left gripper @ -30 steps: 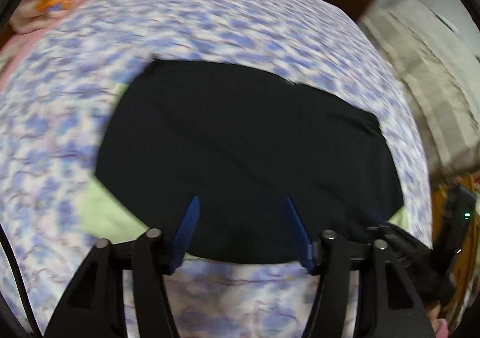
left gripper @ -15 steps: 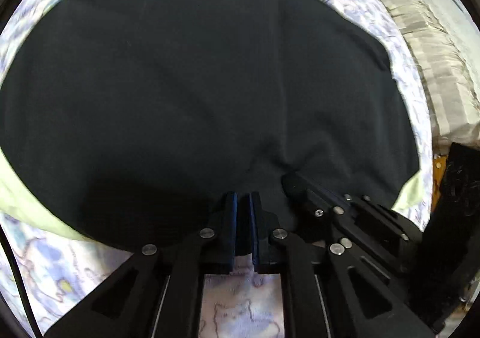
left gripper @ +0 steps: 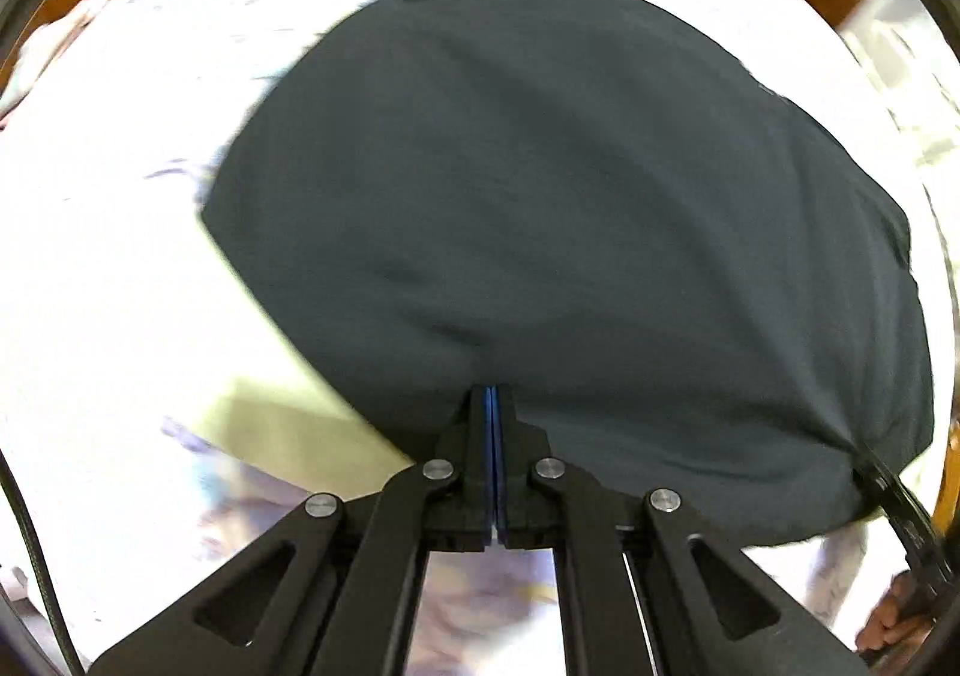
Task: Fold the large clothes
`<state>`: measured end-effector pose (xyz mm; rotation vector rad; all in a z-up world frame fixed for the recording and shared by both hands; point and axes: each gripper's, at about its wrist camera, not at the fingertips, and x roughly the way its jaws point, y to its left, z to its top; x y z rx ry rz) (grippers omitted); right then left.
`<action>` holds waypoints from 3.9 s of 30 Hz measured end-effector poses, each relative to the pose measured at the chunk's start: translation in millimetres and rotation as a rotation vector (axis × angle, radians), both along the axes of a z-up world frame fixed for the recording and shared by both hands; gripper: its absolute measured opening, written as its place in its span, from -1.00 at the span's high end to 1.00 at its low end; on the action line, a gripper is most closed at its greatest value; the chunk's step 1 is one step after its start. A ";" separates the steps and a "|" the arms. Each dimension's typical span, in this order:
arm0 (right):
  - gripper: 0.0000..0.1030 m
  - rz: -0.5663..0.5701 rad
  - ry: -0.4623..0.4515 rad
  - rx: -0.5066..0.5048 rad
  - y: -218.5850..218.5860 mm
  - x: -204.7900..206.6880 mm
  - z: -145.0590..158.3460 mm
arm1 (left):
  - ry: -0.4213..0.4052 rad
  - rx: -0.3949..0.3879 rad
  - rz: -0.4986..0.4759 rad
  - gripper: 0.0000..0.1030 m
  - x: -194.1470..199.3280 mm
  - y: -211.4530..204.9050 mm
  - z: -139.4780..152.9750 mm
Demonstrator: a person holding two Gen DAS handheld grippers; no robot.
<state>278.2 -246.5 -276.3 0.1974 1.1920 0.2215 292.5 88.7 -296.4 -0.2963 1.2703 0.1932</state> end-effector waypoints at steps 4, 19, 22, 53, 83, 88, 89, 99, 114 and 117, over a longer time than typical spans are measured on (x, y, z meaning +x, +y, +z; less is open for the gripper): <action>1.00 -0.107 0.011 -0.099 -42.3 -8.4 4.3 | -0.005 0.035 0.072 0.98 -4.7 31.6 -0.7; 1.00 -0.191 -0.059 0.011 -52.5 -0.7 52.1 | -0.051 0.011 0.095 0.96 12.7 51.3 38.4; 1.00 -0.115 -0.089 0.087 -25.3 10.3 59.6 | -0.061 -0.035 -0.014 0.96 26.6 22.2 48.5; 1.00 0.029 -0.139 0.047 20.4 165.0 -0.5 | -0.229 -0.069 -0.104 0.98 191.8 -37.1 6.4; 1.00 -0.142 -0.201 -0.050 -42.4 181.5 34.8 | -0.150 0.053 -0.176 0.77 207.3 8.4 19.1; 1.00 -0.197 -0.185 -0.184 -53.1 196.7 19.7 | -0.133 0.047 -0.111 0.77 218.9 28.1 3.3; 1.00 -0.230 -0.179 -0.209 -61.8 197.4 19.9 | -0.133 0.043 -0.094 0.77 219.4 34.5 1.8; 1.00 -0.394 -0.165 -0.323 -117.2 176.3 44.7 | -0.079 0.109 -0.010 0.76 209.7 112.6 20.8; 0.97 0.002 -0.151 -0.028 54.5 117.3 115.1 | -0.126 -0.138 0.167 -0.16 67.9 80.3 86.8; 1.00 0.031 -0.103 0.015 77.8 109.6 107.4 | -0.107 -0.182 0.223 -0.16 41.3 78.7 78.8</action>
